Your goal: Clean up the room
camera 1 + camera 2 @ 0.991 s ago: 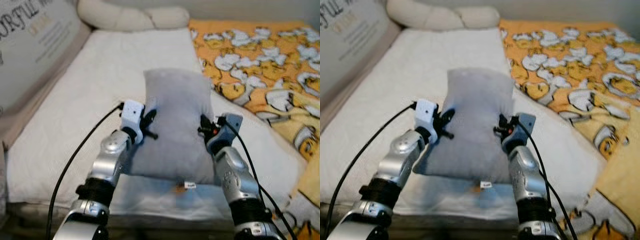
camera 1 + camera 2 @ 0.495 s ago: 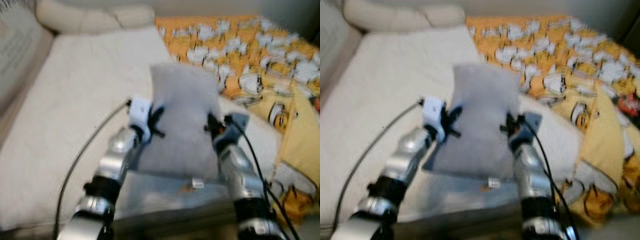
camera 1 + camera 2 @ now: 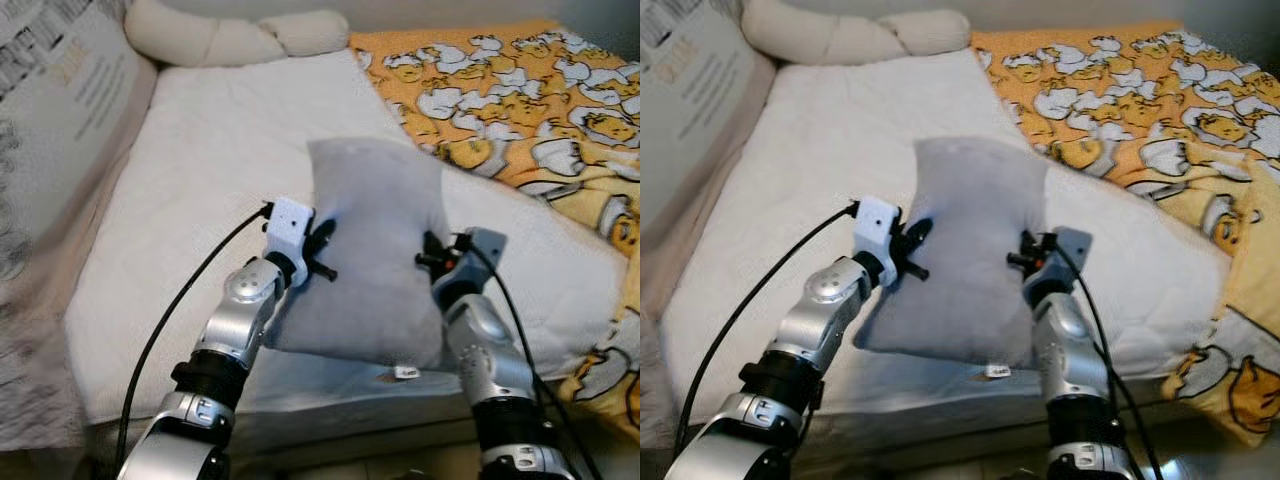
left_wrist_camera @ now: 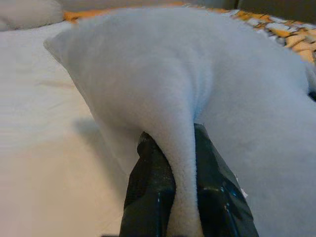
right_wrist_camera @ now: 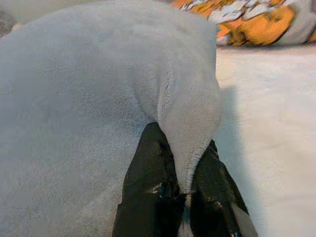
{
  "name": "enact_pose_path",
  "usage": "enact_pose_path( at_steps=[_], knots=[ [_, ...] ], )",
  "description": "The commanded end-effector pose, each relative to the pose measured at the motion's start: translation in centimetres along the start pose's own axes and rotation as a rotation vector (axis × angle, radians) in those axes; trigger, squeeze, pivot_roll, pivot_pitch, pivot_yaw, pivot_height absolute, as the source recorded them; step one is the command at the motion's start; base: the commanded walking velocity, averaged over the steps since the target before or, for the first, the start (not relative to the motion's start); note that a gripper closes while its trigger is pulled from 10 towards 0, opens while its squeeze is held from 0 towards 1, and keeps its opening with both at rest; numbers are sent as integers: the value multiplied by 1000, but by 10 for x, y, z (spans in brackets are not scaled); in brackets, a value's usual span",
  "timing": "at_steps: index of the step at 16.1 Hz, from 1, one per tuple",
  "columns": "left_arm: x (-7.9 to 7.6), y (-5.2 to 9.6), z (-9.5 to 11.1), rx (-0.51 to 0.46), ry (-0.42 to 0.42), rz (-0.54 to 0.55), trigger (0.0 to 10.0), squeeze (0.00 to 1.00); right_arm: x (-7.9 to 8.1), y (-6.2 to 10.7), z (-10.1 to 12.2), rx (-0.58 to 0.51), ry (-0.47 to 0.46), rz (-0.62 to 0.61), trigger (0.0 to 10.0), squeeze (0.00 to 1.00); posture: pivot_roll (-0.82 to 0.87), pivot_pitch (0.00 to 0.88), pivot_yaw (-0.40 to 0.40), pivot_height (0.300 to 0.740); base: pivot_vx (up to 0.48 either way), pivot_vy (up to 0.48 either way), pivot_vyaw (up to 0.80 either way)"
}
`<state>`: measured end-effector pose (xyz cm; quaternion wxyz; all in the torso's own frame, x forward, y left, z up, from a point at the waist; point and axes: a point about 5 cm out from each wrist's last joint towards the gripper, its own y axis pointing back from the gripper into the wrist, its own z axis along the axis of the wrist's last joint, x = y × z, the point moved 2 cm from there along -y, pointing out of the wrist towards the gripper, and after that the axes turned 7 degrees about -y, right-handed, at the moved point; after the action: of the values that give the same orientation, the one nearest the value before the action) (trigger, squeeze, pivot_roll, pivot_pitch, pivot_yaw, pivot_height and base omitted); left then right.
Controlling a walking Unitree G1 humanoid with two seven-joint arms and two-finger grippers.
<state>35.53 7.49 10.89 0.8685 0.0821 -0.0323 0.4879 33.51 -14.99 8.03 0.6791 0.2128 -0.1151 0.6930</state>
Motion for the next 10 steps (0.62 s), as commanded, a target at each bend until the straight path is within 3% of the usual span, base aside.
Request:
enact_pose_path(
  at_steps=[1,10],
  knots=[
    [12,2,9,-29,-16,40,10000,0,5,-1,6,-32,-6,12,10000,0,-62,0,42,740,0,356,0],
    [13,0,10,-36,-12,44,10000,0,7,-2,8,-32,6,14,10000,0,-67,0,38,740,0,351,0]
  ],
)
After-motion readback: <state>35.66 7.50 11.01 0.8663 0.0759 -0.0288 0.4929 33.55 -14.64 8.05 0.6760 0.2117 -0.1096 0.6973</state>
